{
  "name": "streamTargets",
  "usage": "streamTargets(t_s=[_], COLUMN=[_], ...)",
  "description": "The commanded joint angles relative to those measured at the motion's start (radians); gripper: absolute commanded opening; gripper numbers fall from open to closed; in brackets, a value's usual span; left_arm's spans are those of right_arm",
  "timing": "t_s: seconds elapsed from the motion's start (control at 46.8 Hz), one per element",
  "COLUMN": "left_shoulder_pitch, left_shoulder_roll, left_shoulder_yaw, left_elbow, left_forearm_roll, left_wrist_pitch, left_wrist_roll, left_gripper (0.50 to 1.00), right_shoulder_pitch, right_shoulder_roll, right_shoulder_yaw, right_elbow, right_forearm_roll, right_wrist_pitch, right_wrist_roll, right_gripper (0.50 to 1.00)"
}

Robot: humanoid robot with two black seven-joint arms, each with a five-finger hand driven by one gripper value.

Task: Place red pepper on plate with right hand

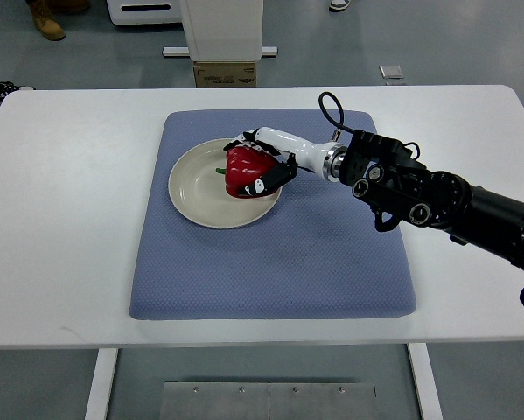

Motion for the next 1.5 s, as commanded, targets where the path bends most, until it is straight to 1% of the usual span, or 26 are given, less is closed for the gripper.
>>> streamTargets(t_s=[0.0,0.043,0.064,0.085,0.15,0.192,0.256,0.299,0.577,0.833,0.94,1.218,1.474], left_shoulder_pitch=[0.0,0.0,0.0,0.0,0.0,0.0,0.0,0.0,0.0,0.0,0.0,0.0,0.0], left_shoulder_roll=[0.0,0.0,0.0,0.0,0.0,0.0,0.0,0.0,0.0,0.0,0.0,0.0,0.0], left_shoulder_yaw=[0.0,0.0,0.0,0.0,0.0,0.0,0.0,0.0,0.0,0.0,0.0,0.0,0.0], left_elbow=[0.0,0.0,0.0,0.0,0.0,0.0,0.0,0.0,0.0,0.0,0.0,0.0,0.0], left_forearm_roll=[0.0,0.0,0.0,0.0,0.0,0.0,0.0,0.0,0.0,0.0,0.0,0.0,0.0], left_wrist_pitch=[0.0,0.0,0.0,0.0,0.0,0.0,0.0,0.0,0.0,0.0,0.0,0.0,0.0], left_wrist_roll=[0.001,0.001,0.001,0.001,0.001,0.001,0.001,0.001,0.001,0.001,0.001,0.001,0.001], left_gripper=[1.0,1.0,1.0,1.0,1.0,1.0,1.0,1.0,1.0,1.0,1.0,1.0,1.0], right_shoulder_pitch=[0.003,0.003,0.003,0.003,0.005,0.006,0.009,0.011,0.017,0.005,-0.021,-0.138,-0.203], right_shoulder_roll=[0.0,0.0,0.0,0.0,0.0,0.0,0.0,0.0,0.0,0.0,-0.003,-0.116,-0.181], right_shoulder_yaw=[0.011,0.021,0.025,0.028,0.031,0.031,0.031,0.031,0.04,0.117,0.17,0.336,0.431], right_elbow=[0.005,0.005,0.007,0.008,0.01,0.01,0.01,0.01,0.01,0.008,0.008,0.008,0.01], right_forearm_roll=[0.001,0.001,0.003,0.004,0.006,0.007,0.007,0.007,0.007,0.007,0.007,0.007,0.035], right_wrist_pitch=[-0.005,-0.005,-0.005,-0.005,-0.005,-0.005,-0.005,-0.005,-0.005,-0.005,-0.005,-0.007,-0.01], right_wrist_roll=[0.006,0.006,0.006,0.006,0.006,0.006,0.006,0.006,0.008,0.006,0.003,0.0,0.002], right_gripper=[0.677,0.821,0.869,0.899,0.953,0.968,0.977,1.0,1.0,1.0,1.0,1.0,1.0])
